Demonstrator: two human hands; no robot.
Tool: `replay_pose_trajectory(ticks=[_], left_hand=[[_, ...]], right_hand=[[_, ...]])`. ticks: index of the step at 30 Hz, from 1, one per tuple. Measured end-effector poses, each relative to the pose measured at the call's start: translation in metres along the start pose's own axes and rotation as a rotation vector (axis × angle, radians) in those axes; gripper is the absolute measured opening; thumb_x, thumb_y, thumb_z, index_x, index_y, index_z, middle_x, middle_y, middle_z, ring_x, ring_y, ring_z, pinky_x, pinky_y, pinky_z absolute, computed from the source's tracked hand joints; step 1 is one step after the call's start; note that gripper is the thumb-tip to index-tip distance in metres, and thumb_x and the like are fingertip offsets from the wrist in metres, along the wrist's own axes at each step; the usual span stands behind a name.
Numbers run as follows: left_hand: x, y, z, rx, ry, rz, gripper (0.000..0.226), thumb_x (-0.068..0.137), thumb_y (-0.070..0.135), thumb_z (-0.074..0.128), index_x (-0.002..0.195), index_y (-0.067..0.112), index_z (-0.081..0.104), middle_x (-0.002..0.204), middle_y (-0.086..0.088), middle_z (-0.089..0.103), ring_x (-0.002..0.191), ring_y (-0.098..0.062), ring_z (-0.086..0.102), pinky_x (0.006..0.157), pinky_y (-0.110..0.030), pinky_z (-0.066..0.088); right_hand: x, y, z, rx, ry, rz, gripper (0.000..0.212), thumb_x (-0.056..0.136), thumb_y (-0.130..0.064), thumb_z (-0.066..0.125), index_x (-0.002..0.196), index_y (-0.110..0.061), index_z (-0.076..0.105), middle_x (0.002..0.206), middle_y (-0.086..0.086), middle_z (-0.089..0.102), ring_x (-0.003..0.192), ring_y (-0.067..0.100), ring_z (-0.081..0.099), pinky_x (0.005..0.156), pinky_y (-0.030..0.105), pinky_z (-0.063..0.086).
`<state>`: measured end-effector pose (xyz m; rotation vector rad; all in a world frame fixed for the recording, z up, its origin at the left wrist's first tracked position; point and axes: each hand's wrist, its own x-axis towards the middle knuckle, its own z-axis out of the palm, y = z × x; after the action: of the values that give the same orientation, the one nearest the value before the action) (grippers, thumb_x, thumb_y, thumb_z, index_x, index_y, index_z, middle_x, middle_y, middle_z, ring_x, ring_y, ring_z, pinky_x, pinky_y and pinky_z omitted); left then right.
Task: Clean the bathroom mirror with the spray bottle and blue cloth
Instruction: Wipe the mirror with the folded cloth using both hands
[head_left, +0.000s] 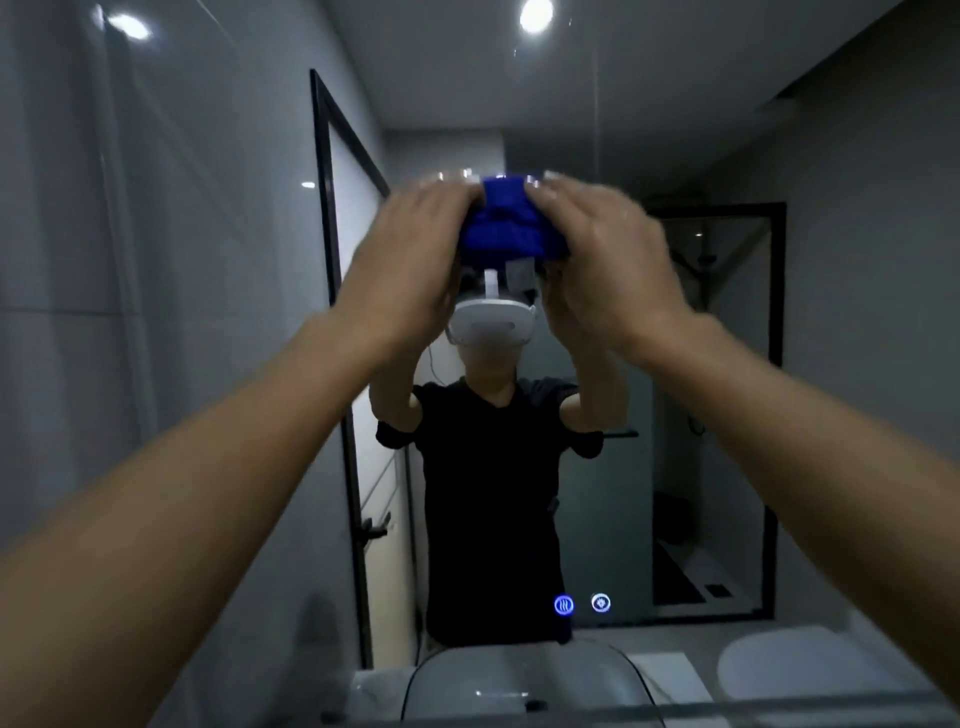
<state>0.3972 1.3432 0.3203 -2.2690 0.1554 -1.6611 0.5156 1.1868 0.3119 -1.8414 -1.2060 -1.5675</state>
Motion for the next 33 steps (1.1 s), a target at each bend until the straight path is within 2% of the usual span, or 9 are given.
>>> replay_pose_trajectory(ticks=[3,6,11,13,17,20,29,31,33], left_hand=[[-0.053,0.015,0.013,0.031,-0.082,0.014,0.041,0.083,-0.002,0.067,0.122,0.005,0.055,0.129,-0.017,0.06,0.118,-0.035,0.056,0.104,-0.047,0.043],[-0.107,0.03,0.025,0.058,-0.142,0.023,0.042,0.081,-0.004,0.065,0.122,-0.004,0.058,0.137,-0.025,0.057,0.126,-0.042,0.054,0.108,-0.052,0.04],[-0.192,0.061,0.037,0.05,-0.23,-0.013,0.039,0.086,0.0,0.051,0.123,-0.005,0.062,0.141,-0.024,0.056,0.128,-0.041,0.055,0.109,-0.052,0.041],[-0.22,0.071,0.04,0.034,-0.262,-0.028,0.04,0.084,-0.001,0.048,0.121,-0.005,0.064,0.138,-0.025,0.058,0.125,-0.041,0.056,0.108,-0.05,0.041],[-0.264,0.089,0.043,0.008,-0.357,-0.092,0.052,0.065,-0.009,0.074,0.116,-0.003,0.068,0.127,-0.023,0.066,0.111,-0.039,0.062,0.099,-0.048,0.049],[-0.29,0.103,0.04,-0.028,-0.448,-0.148,0.058,0.056,-0.007,0.088,0.111,-0.002,0.072,0.121,-0.022,0.069,0.101,-0.039,0.07,0.088,-0.047,0.058],[-0.345,0.136,0.044,-0.124,-0.586,-0.265,0.068,0.035,0.001,0.098,0.099,0.007,0.077,0.108,-0.015,0.074,0.091,-0.03,0.074,0.077,-0.04,0.062],[-0.356,0.142,0.045,-0.157,-0.636,-0.314,0.065,0.042,0.002,0.096,0.102,0.011,0.074,0.112,-0.011,0.072,0.097,-0.028,0.072,0.081,-0.039,0.061],[-0.367,0.148,0.045,-0.189,-0.724,-0.331,0.055,0.065,0.005,0.084,0.116,0.017,0.065,0.128,-0.004,0.063,0.115,-0.026,0.061,0.096,-0.034,0.05]], right_hand=[[-0.06,-0.015,0.016,-0.007,-0.035,0.018,0.064,0.087,-0.006,0.065,0.146,-0.012,0.043,0.149,0.01,0.046,0.132,0.031,0.046,0.108,0.043,0.039],[-0.117,-0.03,0.03,0.033,0.005,0.027,0.066,0.076,0.001,0.068,0.139,-0.008,0.053,0.143,0.012,0.053,0.123,0.033,0.055,0.099,0.044,0.047],[-0.202,-0.057,0.042,0.08,-0.1,0.018,0.056,0.084,-0.001,0.052,0.14,-0.006,0.052,0.146,0.013,0.049,0.132,0.032,0.05,0.102,0.045,0.045],[-0.228,-0.069,0.044,0.097,-0.147,0.028,0.055,0.083,0.001,0.058,0.137,-0.004,0.055,0.142,0.016,0.052,0.129,0.034,0.052,0.101,0.046,0.047],[-0.273,-0.09,0.047,0.132,-0.297,0.091,0.068,0.068,-0.001,0.083,0.131,-0.004,0.06,0.134,0.017,0.059,0.121,0.034,0.058,0.096,0.044,0.052],[-0.303,-0.1,0.05,0.153,-0.406,0.112,0.075,0.058,-0.003,0.09,0.128,-0.005,0.063,0.13,0.017,0.062,0.116,0.034,0.061,0.093,0.043,0.054],[-0.362,-0.115,0.058,0.188,-0.633,0.109,0.081,0.041,-0.016,0.098,0.117,-0.012,0.07,0.119,0.01,0.068,0.105,0.027,0.067,0.085,0.037,0.058],[-0.37,-0.119,0.054,0.206,-0.652,0.12,0.082,0.037,-0.017,0.098,0.114,-0.014,0.072,0.115,0.009,0.069,0.101,0.025,0.069,0.081,0.035,0.06],[-0.377,-0.123,0.047,0.216,-0.704,0.145,0.082,0.037,-0.019,0.098,0.114,-0.017,0.071,0.115,0.007,0.069,0.099,0.022,0.069,0.077,0.031,0.06]])
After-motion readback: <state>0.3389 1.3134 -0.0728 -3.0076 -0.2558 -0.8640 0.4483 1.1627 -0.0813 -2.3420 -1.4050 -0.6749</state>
